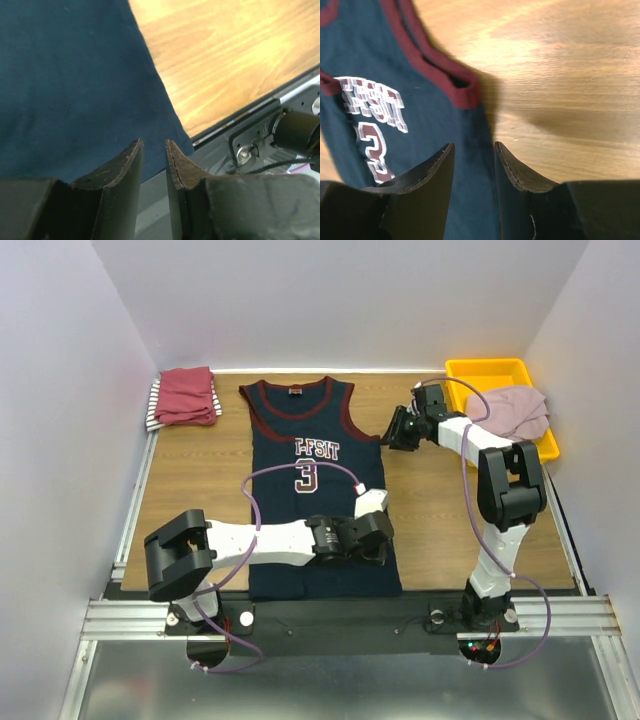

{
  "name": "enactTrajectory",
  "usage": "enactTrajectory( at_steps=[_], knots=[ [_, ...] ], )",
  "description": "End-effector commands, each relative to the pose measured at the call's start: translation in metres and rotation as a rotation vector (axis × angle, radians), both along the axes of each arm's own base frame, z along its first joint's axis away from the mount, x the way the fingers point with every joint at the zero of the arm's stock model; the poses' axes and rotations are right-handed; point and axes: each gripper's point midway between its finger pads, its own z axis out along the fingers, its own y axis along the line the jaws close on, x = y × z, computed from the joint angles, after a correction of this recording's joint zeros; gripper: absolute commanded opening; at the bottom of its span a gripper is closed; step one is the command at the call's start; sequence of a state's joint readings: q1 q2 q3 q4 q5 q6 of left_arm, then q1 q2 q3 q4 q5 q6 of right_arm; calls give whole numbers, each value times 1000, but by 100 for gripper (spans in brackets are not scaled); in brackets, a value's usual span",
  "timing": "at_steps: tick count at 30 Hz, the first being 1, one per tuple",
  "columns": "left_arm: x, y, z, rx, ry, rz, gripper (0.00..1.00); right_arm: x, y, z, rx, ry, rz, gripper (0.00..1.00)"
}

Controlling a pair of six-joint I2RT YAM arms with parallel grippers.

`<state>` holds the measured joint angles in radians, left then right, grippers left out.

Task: Fold and stack the tank tops
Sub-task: Fold the tank top

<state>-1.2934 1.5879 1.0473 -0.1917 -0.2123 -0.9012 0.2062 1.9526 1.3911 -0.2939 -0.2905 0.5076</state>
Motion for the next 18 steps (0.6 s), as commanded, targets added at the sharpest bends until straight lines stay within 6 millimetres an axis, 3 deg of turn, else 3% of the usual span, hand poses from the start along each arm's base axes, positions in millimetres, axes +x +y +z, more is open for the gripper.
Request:
enactTrajectory(
  at_steps=[1, 5, 12, 18],
  knots=[
    [1, -21, 35, -106, -17, 1, 37, 15, 2, -4, -15, -53, 18, 43],
    [-3, -25, 27, -93, 1, -19, 37, 21, 3, -8, -12, -69, 14, 43],
    [-13, -18, 17, -118, 43, -40, 38, 31, 0, 5, -19, -145, -11, 47],
    [-10, -12, 24, -166, 64, -35, 38, 40, 4, -11, -15, -132, 2, 47]
  ],
)
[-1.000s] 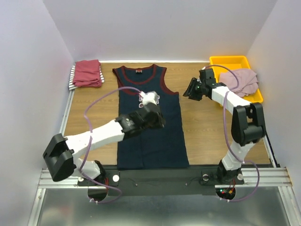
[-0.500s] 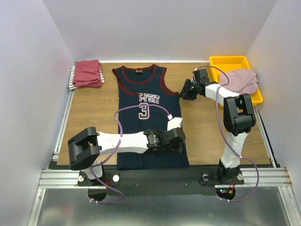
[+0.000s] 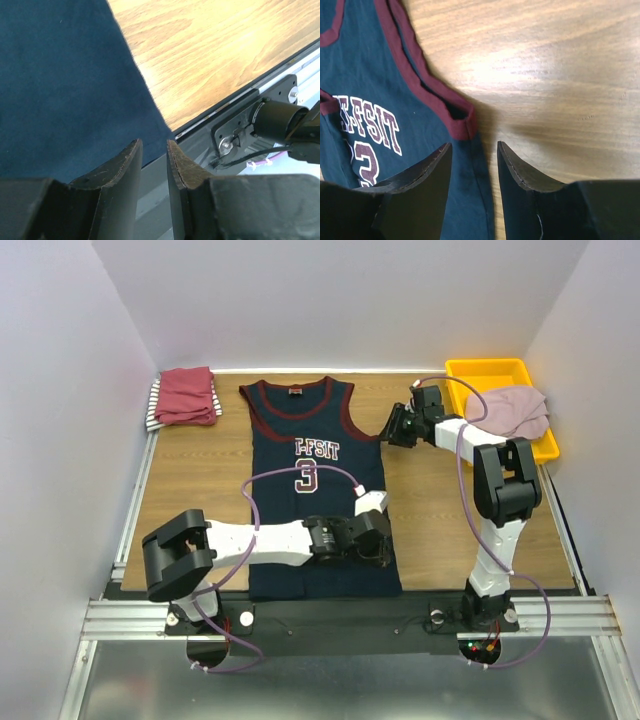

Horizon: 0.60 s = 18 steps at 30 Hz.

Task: Fold and stack the tank tops
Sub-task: Fold the tank top

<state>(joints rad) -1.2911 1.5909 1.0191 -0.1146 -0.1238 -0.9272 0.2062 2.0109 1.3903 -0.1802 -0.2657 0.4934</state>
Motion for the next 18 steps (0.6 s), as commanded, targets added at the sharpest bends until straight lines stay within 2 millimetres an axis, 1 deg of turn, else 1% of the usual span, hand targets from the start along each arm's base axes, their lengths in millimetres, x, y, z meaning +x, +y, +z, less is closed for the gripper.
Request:
enactTrajectory(
  at_steps=[1, 3, 5, 6, 11, 12, 13, 14, 15, 16, 17, 18],
  knots=[
    [3, 1, 25, -97, 4, 9, 38, 20, 5, 3, 1, -70, 12, 47],
    [4, 1, 27, -101, 3, 7, 38, 24, 7, 3, 4, -75, 17, 47],
    [3, 0, 27, -100, 6, 0, 38, 26, 8, -2, 7, -68, 23, 47],
    [4, 0, 25, -95, 9, 1, 38, 29, 10, 0, 12, -77, 27, 47],
    [-1, -5, 18, -93, 30, -32, 37, 33, 10, -6, 10, -67, 25, 47],
    [-2, -7, 17, -89, 31, -40, 37, 33, 10, -6, 8, -68, 22, 45],
    [-5, -11, 20, -95, 37, -59, 37, 33, 10, -7, 7, -68, 21, 42],
    [-5, -13, 17, -88, 41, -69, 37, 33, 9, -8, 3, -65, 16, 39],
    [-8, -14, 9, -65, 48, -82, 37, 33, 8, -9, 1, -64, 14, 32],
    [-9, -18, 10, -64, 50, -88, 37, 33, 8, -10, 0, -62, 12, 29],
    [-12, -18, 0, -29, 61, -89, 36, 33, 7, -11, -4, -61, 7, 26],
    [-14, -21, 0, -17, 58, -84, 36, 33, 6, -11, -8, -61, 6, 21]
  ],
)
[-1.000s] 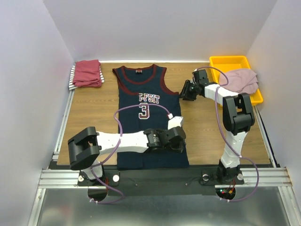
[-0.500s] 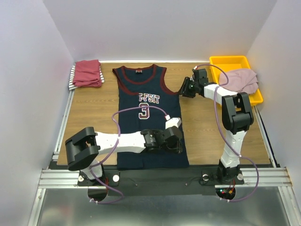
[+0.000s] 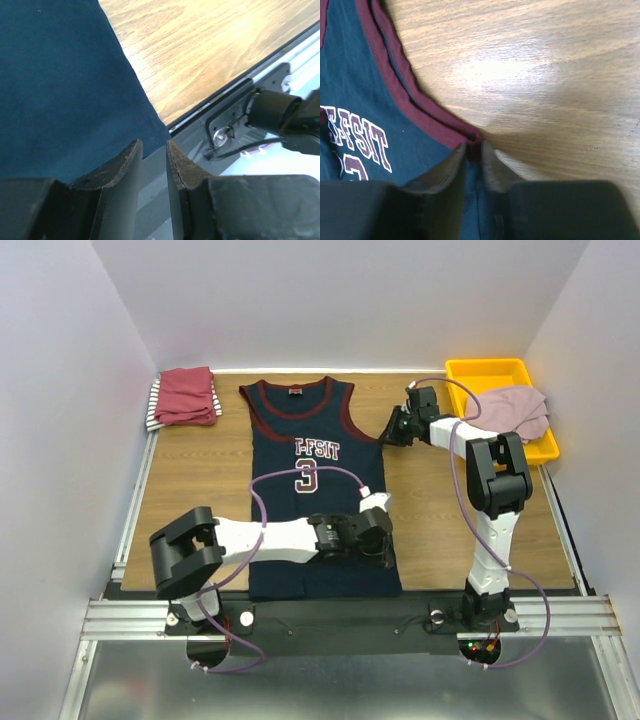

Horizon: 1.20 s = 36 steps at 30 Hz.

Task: Fold and stack the tank tops
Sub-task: Fold the tank top

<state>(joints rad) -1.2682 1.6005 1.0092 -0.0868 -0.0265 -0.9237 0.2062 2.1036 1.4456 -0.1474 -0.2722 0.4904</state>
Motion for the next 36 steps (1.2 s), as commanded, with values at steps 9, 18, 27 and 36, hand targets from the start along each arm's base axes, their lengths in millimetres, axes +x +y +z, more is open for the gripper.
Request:
enactTrajectory(
  at_steps=[9, 18, 27, 36],
  knots=[
    [-24, -16, -13, 184, -17, 11, 46, 19, 1, 9, -11, -66, -9, 6],
    [-31, -37, -22, 318, -67, 9, 45, 18, 1, 9, -9, -62, -14, 5],
    [-29, -35, -30, 378, -86, 28, 43, 17, -2, 2, -27, -55, -17, 5],
    [-41, -48, -38, 384, -84, -41, 44, 16, 0, 0, -16, -46, -13, 5]
  ],
)
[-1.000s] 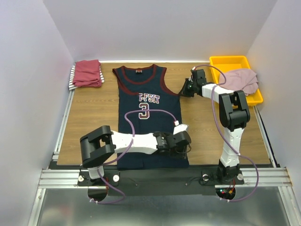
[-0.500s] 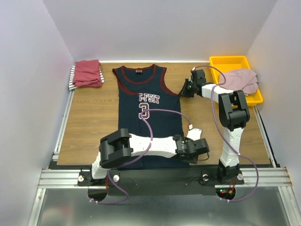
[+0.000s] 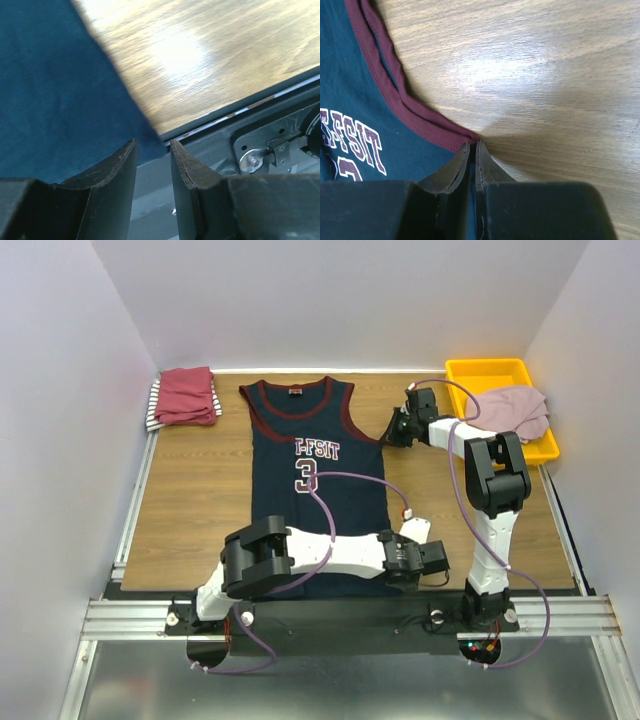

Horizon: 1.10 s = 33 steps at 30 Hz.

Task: Fold and stack the tank tops
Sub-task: Fold the tank top

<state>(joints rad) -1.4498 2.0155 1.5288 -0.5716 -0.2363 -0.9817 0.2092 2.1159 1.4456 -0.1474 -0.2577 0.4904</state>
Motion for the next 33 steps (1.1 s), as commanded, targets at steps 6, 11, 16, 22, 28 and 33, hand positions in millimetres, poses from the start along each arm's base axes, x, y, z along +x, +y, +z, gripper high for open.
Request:
enactTrajectory(
  at_steps=[6, 11, 16, 22, 28, 33],
  knots=[
    [-7, -10, 3, 7, -7, -44, 42, 18, -1, 10, -9, -64, -11, 5],
    [-7, -11, 2, 8, -9, -46, 39, 17, 1, 10, -4, -64, -4, 5],
    [-8, -14, 1, 7, -10, -58, 20, 17, 1, 9, -4, -60, -4, 5],
    [-7, -17, 9, -32, -22, -63, 0, 18, 3, 11, 7, -61, -2, 4],
    [-3, -15, 26, -84, -61, -73, 0, 21, 1, 17, 0, -70, -17, 4],
    [-3, -24, 43, -137, -74, -113, 0, 25, -9, 23, -11, -77, -52, 2]
  ],
)
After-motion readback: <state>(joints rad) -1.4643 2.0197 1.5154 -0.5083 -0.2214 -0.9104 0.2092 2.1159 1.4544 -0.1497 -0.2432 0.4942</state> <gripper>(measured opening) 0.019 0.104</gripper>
